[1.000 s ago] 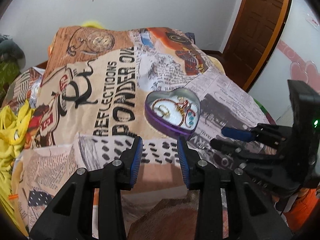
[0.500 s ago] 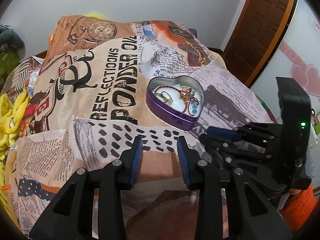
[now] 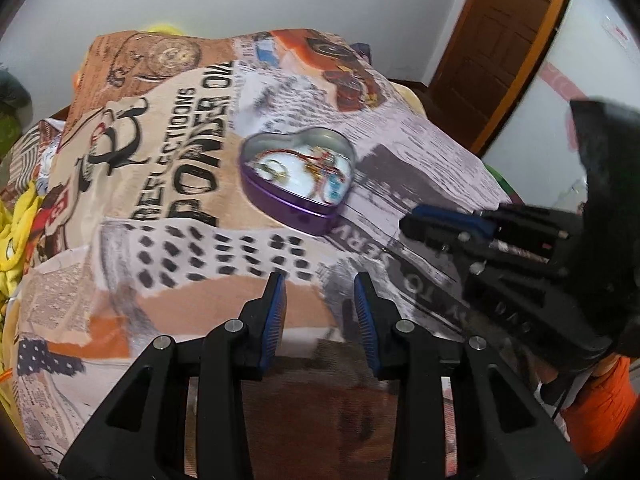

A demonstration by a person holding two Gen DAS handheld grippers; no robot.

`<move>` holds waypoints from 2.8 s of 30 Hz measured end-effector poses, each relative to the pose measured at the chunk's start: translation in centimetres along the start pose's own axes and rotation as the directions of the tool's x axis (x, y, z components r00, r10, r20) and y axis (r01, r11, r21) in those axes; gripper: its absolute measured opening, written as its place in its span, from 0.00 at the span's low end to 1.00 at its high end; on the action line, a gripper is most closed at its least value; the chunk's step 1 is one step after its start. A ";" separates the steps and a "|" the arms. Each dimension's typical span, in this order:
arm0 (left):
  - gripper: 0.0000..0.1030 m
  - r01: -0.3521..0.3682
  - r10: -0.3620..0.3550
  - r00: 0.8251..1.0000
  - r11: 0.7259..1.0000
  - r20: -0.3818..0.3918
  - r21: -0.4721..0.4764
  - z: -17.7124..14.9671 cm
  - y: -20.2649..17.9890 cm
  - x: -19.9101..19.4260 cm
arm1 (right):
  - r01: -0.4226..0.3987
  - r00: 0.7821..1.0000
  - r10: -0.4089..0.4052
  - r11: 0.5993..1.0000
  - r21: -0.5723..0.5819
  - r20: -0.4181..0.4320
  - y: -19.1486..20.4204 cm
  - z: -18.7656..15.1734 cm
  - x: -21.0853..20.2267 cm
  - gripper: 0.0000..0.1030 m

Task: Organize jewelry
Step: 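Lift the silver ring and carry it over the heart tin, then lower the silver ring into the tin and open the right gripper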

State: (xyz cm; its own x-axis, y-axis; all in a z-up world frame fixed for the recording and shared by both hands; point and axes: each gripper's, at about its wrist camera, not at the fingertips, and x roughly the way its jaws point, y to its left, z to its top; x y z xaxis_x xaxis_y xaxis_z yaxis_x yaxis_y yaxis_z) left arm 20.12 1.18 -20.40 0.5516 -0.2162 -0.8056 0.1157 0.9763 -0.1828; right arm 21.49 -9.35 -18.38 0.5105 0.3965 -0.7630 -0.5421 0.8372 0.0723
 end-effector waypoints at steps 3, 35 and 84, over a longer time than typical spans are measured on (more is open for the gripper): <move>0.34 0.006 -0.006 1.000 1.000 -0.013 0.026 -0.3 -1.1 0.6 | 0.012 1.000 -0.012 1.000 0.007 0.023 -0.5 -0.2 -1.2 0.09; 0.08 -0.020 0.020 1.000 0.999 0.017 0.025 0.1 -0.6 0.1 | 0.008 0.993 -0.016 0.998 0.068 0.117 -2.4 -0.4 -4.7 0.09; 0.08 0.034 -0.035 0.997 0.999 0.070 0.006 8.1 4.0 4.7 | -0.077 0.996 0.079 0.996 -0.033 0.051 0.3 4.8 3.5 0.09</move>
State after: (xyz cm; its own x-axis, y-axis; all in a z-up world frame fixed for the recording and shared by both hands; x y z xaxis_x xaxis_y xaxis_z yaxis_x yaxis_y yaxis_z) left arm 29.87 4.16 -20.40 0.6039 -0.2487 -0.7573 0.1397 0.9684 -0.2067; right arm 26.37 -5.87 -17.95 0.4994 0.4798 -0.7214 -0.6018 0.7911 0.1095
